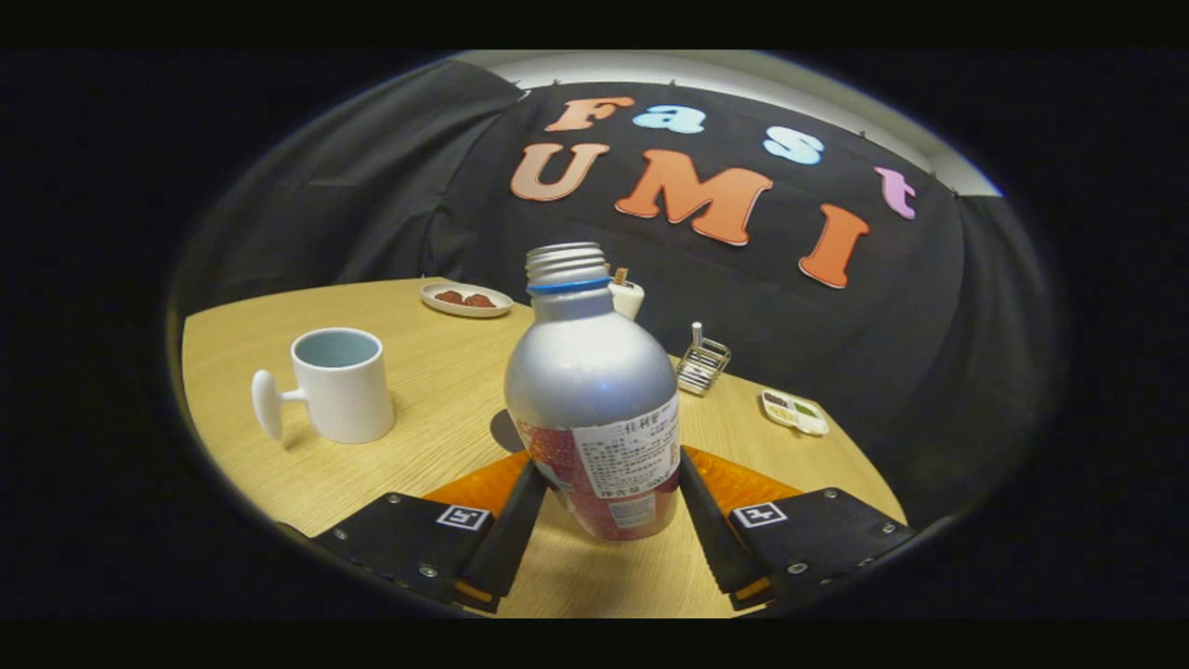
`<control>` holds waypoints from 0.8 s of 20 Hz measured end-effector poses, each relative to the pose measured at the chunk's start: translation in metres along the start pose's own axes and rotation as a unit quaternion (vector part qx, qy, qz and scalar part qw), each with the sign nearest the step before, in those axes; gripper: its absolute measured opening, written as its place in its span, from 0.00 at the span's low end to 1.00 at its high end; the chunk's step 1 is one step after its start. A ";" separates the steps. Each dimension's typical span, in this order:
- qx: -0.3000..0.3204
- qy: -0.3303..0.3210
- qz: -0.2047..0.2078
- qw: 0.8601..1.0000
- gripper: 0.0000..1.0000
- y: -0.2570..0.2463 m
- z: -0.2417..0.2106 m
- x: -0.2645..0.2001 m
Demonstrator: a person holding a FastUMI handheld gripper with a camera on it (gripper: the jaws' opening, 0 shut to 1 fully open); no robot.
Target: Take the bottle from table, then pour the juice into the cup, finally place the bottle on the coaster
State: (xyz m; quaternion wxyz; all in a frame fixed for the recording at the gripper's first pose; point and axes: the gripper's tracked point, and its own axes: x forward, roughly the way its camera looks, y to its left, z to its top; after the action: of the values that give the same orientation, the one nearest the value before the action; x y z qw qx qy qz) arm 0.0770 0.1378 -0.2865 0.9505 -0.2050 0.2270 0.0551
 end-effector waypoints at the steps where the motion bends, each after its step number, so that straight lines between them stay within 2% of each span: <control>1: -0.018 0.000 -0.001 1.000 0.79 0.003 0.003 0.001; 7: -0.141 -0.016 -0.020 0.990 0.79 0.018 0.021 0.007; 12: -0.242 -0.024 -0.050 0.969 0.79 0.023 0.034 0.012; 16: -0.297 -0.033 -0.063 0.952 0.78 0.028 0.045 0.011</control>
State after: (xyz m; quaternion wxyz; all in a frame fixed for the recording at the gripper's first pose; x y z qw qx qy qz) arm 0.1002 0.1822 -0.2650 0.8552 -0.4899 0.1556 0.0666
